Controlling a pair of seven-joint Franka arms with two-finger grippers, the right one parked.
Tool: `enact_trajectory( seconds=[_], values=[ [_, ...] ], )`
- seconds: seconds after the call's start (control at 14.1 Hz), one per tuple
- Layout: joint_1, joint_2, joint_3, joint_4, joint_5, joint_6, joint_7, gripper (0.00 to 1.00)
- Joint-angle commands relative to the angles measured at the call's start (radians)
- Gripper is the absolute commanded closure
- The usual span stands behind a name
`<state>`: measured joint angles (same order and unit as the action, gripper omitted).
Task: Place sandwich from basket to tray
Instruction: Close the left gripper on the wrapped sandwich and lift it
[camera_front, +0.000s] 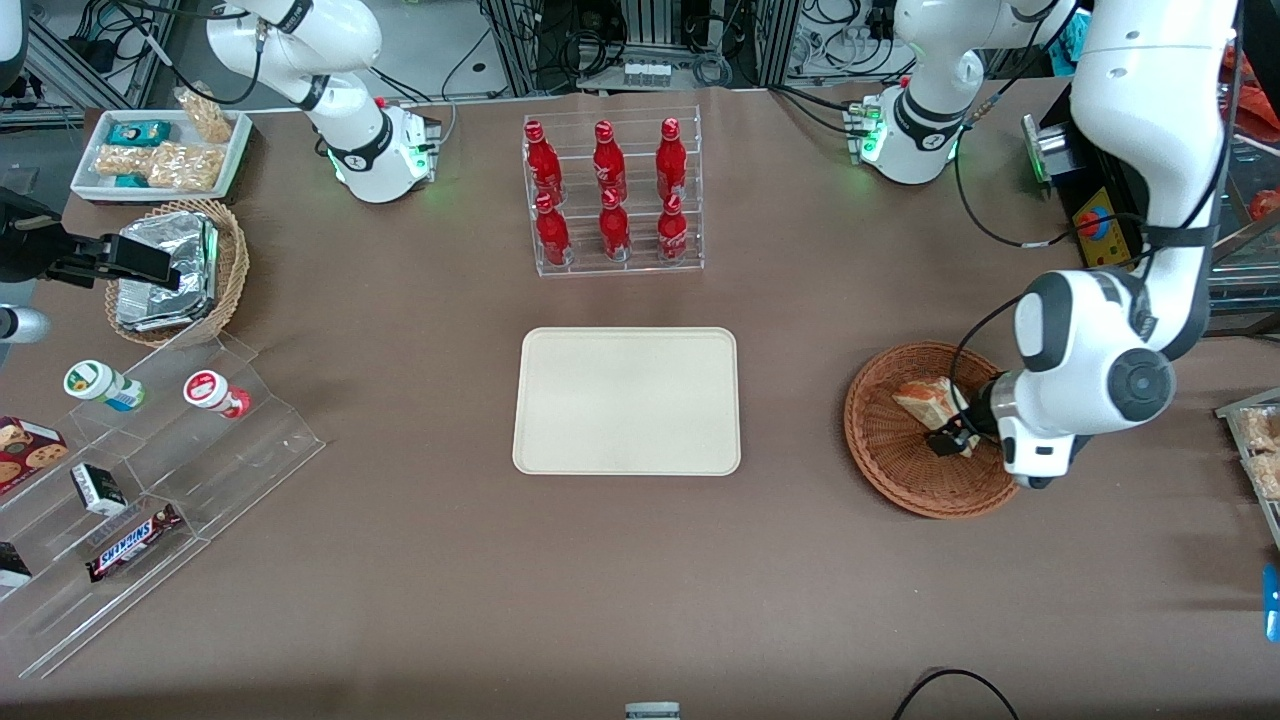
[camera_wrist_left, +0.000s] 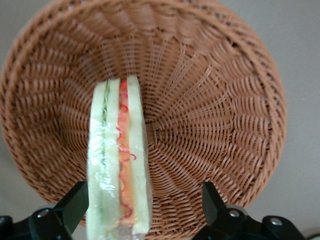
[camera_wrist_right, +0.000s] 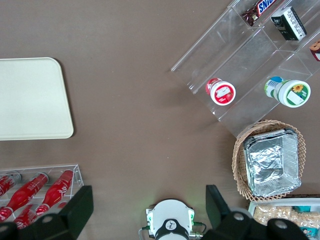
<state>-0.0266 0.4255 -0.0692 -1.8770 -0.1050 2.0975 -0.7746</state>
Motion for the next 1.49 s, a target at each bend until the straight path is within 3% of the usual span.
enact_trajectory(
  seconds=[0.0, 1.06, 1.13, 1.28, 1.42],
  values=[
    [-0.006, 0.013, 0.008, 0.004, -0.001, -0.005, -0.035, 0.0],
    [0.004, 0.042, 0.014, 0.027, 0.014, -0.082, -0.109, 0.0],
    [0.004, 0.048, 0.014, 0.03, 0.014, -0.079, -0.129, 0.07],
    [0.002, 0.058, 0.012, 0.03, 0.014, -0.076, -0.144, 0.44],
    [0.002, 0.056, 0.012, 0.03, 0.014, -0.077, -0.146, 0.68]
  ],
)
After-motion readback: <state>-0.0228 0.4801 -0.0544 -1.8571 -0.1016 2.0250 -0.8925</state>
